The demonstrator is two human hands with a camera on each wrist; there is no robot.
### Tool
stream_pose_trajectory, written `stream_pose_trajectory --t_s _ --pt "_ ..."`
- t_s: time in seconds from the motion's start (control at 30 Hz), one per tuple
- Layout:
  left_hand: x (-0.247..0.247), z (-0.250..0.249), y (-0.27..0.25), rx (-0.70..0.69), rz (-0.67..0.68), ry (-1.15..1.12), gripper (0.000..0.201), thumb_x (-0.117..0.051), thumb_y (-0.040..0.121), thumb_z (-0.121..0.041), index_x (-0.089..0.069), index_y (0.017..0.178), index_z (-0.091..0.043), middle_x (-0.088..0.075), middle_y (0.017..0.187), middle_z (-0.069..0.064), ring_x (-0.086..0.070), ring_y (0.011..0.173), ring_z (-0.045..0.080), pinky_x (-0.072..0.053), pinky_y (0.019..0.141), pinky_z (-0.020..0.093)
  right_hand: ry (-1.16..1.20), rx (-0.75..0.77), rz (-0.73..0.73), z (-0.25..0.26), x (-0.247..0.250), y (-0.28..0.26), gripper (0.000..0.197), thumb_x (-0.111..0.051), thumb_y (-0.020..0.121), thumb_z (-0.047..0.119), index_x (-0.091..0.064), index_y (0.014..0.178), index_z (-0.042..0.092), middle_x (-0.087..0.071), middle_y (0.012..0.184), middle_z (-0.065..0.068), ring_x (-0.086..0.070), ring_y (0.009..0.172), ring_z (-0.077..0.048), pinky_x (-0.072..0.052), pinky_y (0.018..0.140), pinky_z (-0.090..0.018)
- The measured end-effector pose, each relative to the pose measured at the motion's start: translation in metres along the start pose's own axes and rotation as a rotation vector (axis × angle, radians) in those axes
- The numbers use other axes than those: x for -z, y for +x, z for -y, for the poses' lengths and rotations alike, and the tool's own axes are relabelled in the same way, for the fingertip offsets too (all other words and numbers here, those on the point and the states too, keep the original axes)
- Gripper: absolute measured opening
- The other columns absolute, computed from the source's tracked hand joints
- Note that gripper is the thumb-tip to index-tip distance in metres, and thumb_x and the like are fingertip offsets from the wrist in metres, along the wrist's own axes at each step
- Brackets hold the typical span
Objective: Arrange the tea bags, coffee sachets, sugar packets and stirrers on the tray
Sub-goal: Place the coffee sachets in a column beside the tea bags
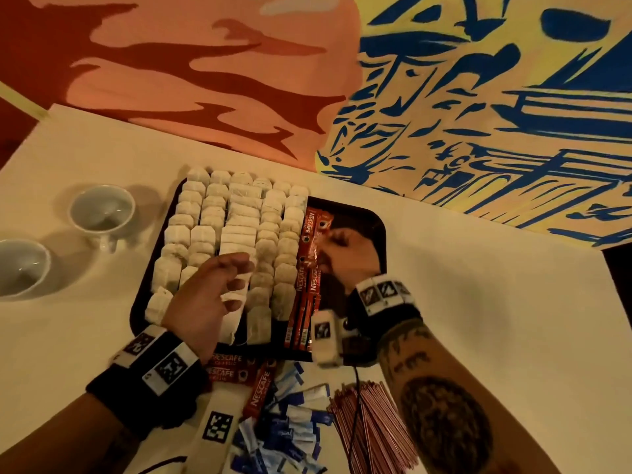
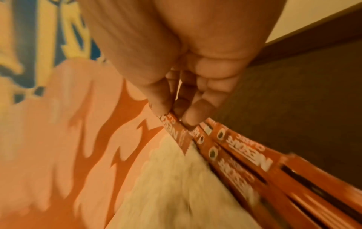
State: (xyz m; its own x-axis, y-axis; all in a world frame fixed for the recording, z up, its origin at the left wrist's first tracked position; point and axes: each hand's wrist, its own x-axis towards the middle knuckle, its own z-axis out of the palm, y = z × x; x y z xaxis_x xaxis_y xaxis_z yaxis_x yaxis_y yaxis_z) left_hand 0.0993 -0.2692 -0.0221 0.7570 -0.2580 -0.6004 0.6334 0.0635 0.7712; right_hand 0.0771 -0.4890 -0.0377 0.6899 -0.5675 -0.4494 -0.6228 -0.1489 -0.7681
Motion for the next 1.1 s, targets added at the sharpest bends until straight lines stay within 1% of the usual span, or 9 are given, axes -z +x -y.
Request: stream_pose_trajectory --t_s 0.1,0.27,0.33,0.43,0.63,0.7,0.77,1.0,1.1 --pt "0.021 0.004 0.005 0.011 -0.009 0.08 0.027 -0.045 0.1 -0.01 -0.071 0.099 -0.019 -0.073 0.1 0.009 -0.06 0.08 0.021 -0.043 0.068 0.032 -0.012 -0.127 -0.019 0.012 0.0 0.042 0.014 -0.072 0.091 0.027 -0.066 0.098 0.017 -0.073 0.096 -0.007 -0.067 0.068 -0.015 -0.06 0.06 -0.03" --pt "0.034 0.003 -0.001 0.006 -0.012 0.164 0.026 -0.045 0.101 -0.007 -0.07 0.1 -0.013 -0.072 0.089 0.009 -0.059 0.072 0.021 -0.046 0.065 0.033 -0.329 -0.087 -0.035 0.017 -0.016 0.083 0.018 -0.076 0.082 0.042 -0.064 0.081 0.029 -0.074 0.099 -0.001 -0.071 0.09 -0.021 -0.059 0.087 -0.04" --pt "0.037 0.001 -0.003 -0.001 -0.004 0.182 0.027 -0.044 0.101 -0.007 -0.07 0.099 -0.014 -0.072 0.09 0.009 -0.059 0.073 0.022 -0.046 0.068 0.035 -0.386 -0.074 -0.056 0.019 -0.019 0.091 0.017 -0.076 0.083 0.043 -0.066 0.085 0.029 -0.074 0.103 0.0 -0.069 0.094 -0.021 -0.056 0.089 -0.035" --pt "0.041 -0.001 -0.003 -0.007 -0.003 0.184 0.027 -0.044 0.1 -0.006 -0.07 0.101 -0.013 -0.071 0.09 0.01 -0.057 0.073 0.022 -0.044 0.068 0.035 -0.425 -0.091 -0.06 0.023 -0.024 0.099 0.017 -0.075 0.085 0.041 -0.069 0.093 0.027 -0.073 0.104 0.0 -0.067 0.096 -0.02 -0.05 0.08 -0.026" --pt "0.049 -0.004 -0.003 -0.005 -0.023 0.187 0.025 -0.044 0.101 -0.006 -0.068 0.104 -0.01 -0.069 0.089 0.009 -0.056 0.074 0.023 -0.044 0.067 0.034 -0.55 -0.127 -0.02 0.027 -0.026 0.102 0.021 -0.072 0.089 0.04 -0.071 0.094 0.019 -0.069 0.103 -0.001 -0.066 0.098 -0.023 -0.053 0.085 -0.03" --pt "0.051 -0.005 -0.004 -0.003 -0.022 0.191 0.025 -0.044 0.101 -0.007 -0.068 0.103 -0.012 -0.07 0.089 0.009 -0.057 0.074 0.024 -0.045 0.067 0.034 -0.578 -0.126 -0.004 0.028 -0.025 0.102 0.024 -0.068 0.091 0.035 -0.074 0.104 0.016 -0.071 0.11 -0.002 -0.066 0.1 -0.024 -0.052 0.078 -0.026" --pt "0.051 -0.005 -0.004 -0.006 -0.023 0.183 0.024 -0.044 0.1 -0.006 -0.068 0.102 -0.012 -0.07 0.088 0.008 -0.057 0.073 0.023 -0.045 0.067 0.033 -0.584 -0.145 -0.015 0.029 -0.025 0.099 0.025 -0.067 0.091 0.033 -0.073 0.108 0.016 -0.071 0.111 -0.002 -0.065 0.093 -0.024 -0.047 0.071 -0.025" --pt "0.056 -0.005 -0.009 -0.02 -0.04 0.167 0.025 -0.045 0.1 -0.005 -0.068 0.099 -0.011 -0.068 0.083 0.007 -0.052 0.065 0.02 -0.044 0.065 0.034 -0.63 -0.13 -0.055 0.026 -0.027 0.098 0.027 -0.068 0.089 0.042 -0.074 0.094 0.017 -0.07 0.091 -0.002 -0.059 0.07 -0.019 -0.042 0.064 -0.026" --pt "0.064 -0.005 -0.014 -0.029 -0.072 0.177 0.024 -0.045 0.099 -0.005 -0.068 0.098 -0.011 -0.065 0.078 0.006 -0.048 0.061 0.017 -0.043 0.063 0.032 -0.613 -0.091 -0.104 0.025 -0.019 0.093 0.035 -0.063 0.092 0.047 -0.073 0.087 0.014 -0.066 0.081 -0.002 -0.059 0.071 -0.021 -0.044 0.07 -0.028"
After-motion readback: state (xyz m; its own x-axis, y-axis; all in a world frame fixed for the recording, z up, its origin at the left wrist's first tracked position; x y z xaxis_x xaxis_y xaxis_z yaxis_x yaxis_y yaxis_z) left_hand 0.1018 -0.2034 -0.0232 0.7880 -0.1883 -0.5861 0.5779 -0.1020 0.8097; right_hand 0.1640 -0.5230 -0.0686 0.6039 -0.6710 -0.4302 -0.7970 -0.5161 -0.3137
